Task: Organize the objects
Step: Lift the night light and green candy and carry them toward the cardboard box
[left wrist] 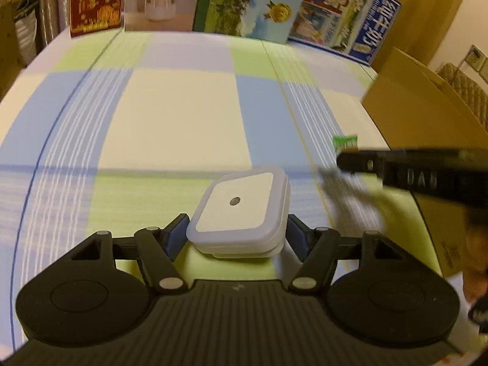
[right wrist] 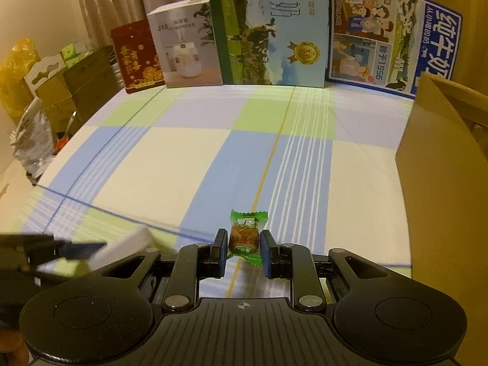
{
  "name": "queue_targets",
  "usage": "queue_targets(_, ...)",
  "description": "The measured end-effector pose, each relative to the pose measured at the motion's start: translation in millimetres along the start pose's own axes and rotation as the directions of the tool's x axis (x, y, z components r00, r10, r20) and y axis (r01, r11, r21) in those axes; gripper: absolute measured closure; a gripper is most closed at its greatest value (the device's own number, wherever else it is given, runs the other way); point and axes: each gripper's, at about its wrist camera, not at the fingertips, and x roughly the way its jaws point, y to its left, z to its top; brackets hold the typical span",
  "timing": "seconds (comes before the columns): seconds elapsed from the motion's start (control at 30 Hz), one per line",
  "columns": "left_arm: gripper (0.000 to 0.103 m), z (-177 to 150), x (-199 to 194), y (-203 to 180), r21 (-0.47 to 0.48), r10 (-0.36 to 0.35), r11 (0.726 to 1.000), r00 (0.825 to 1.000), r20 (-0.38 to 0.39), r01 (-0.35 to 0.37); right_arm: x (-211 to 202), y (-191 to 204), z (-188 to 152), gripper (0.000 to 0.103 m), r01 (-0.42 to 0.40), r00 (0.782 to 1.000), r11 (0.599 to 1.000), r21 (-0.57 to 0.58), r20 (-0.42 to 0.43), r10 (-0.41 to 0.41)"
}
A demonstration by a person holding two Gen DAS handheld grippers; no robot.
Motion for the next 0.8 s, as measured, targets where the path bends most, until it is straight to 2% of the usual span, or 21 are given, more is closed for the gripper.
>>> queue_targets(0.07,0.039,-6,-8,1,-0.005,-0.016,1.0,1.0,-0.007,0.016,-11,0,-3,0.084,-0.002,1.0,1.0,0.006,0.006,0.002)
queue_targets(0.2,0.032,-8,-17,7,-0.041,-0.041,0.998,0.999,0.008,0.042,-28,3,-10,0.084,-0.013,1.0,1.0,0.025,0.016,0.013)
queue_targets(0.3,0.031,-6,-14,11,-0.066,-0.058,0.996,0.998,-0.005,0.057,-36,7,-15,0.084,-0.019,1.0,0.999,0.031,0.021,0.019)
queue_targets(0.43,0.032,-7,-5,6,-0.023,-0.062,0.998,0.998,-0.028,0.062,-37,10,-17,0.084,-0.018,1.0,1.0,0.02,0.021,0.018)
queue_targets(0.63,0.037,-10,-3,-2,0.007,-0.047,0.999,0.999,-0.021,0.047,-33,9,-14,0.084,-0.018,1.0,1.0,0.021,0.017,0.018)
queue_targets(0.8,0.039,-10,-15,-13,0.024,-0.007,1.0,1.0,0.005,0.007,-33,7,-14,0.084,-0.007,1.0,1.0,0.017,0.01,0.007)
